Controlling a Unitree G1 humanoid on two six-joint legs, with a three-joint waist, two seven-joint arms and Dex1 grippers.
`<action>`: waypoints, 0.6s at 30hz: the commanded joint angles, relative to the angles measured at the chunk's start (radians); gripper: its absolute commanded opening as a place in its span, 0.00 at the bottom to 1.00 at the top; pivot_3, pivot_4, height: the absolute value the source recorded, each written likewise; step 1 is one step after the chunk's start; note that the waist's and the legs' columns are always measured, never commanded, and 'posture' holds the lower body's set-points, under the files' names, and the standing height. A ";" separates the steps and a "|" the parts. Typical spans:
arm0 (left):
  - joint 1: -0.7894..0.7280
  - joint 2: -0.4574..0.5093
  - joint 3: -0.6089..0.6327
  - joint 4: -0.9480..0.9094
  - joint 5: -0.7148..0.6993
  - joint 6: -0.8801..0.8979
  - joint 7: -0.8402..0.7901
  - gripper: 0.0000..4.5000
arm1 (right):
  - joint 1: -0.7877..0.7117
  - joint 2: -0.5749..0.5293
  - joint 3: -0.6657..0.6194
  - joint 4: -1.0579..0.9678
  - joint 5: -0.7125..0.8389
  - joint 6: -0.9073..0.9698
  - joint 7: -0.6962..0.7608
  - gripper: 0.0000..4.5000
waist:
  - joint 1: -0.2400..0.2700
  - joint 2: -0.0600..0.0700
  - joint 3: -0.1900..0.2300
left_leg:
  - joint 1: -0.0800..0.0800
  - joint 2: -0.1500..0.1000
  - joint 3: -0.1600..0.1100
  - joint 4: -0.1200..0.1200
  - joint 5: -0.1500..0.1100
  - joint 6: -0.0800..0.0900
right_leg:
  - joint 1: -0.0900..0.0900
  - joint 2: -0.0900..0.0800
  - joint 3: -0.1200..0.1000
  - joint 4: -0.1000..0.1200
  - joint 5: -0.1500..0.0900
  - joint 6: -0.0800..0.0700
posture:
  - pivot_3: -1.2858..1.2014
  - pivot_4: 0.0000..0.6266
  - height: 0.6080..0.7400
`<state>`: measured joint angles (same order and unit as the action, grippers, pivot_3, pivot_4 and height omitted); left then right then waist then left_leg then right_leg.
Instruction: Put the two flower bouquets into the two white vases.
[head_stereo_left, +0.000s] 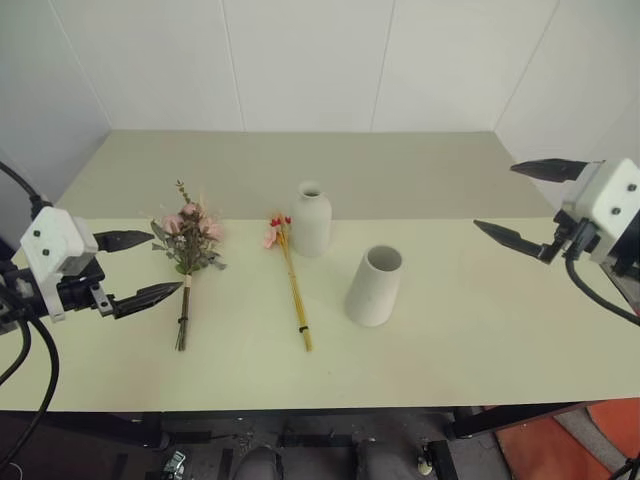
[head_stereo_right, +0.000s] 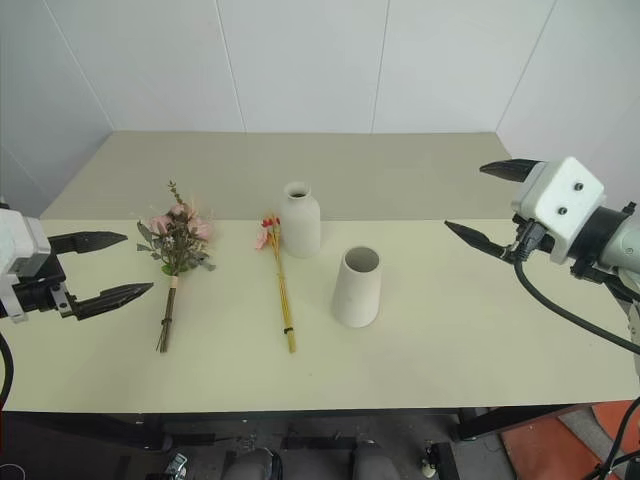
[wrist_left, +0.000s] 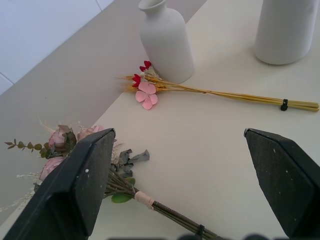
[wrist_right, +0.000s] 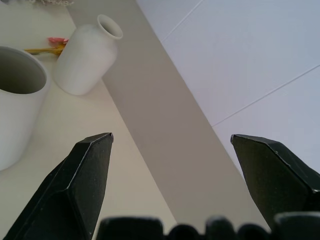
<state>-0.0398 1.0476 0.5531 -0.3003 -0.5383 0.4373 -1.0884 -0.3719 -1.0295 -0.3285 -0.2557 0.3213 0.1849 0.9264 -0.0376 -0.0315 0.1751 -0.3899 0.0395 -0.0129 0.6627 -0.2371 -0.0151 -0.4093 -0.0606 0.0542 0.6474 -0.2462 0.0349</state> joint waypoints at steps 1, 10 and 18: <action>0.003 0.006 0.036 -0.027 -0.005 -0.003 0.007 1.00 | -0.015 -0.027 -0.036 -0.032 0.038 0.029 0.017 0.99 | 0.000 0.000 0.000 | 0.000 0.000 0.000 0.000 0.000 0.000 | 0.000 0.000 0.000 0.000 0.000 0.000 | 0.52 0.24 1.00; 0.020 0.000 0.056 -0.046 -0.012 0.015 0.022 1.00 | -0.014 -0.044 -0.039 -0.042 0.079 0.104 0.046 0.99 | 0.000 0.000 0.000 | 0.000 0.000 0.001 0.000 0.000 0.000 | 0.000 0.000 0.000 0.000 0.000 0.000 | 0.52 0.24 1.00; 0.017 -0.123 0.054 -0.225 0.080 0.231 0.423 1.00 | -0.003 -0.073 -0.033 -0.213 0.237 0.354 0.029 0.99 | 0.000 -0.001 0.000 | 0.000 0.001 0.001 -0.001 0.000 0.000 | 0.000 0.001 0.001 0.000 0.000 0.000 | 0.52 0.24 1.00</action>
<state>-0.0304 0.9319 0.5753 -0.4450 -0.4816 0.6212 -0.7391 -0.3414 -1.0932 -0.3322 -0.4239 0.5080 0.4893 0.9839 -0.0374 -0.0324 0.1753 -0.3896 0.0403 -0.0124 0.6621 -0.2372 -0.0151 -0.4090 -0.0597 0.0560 0.6472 -0.2456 0.0355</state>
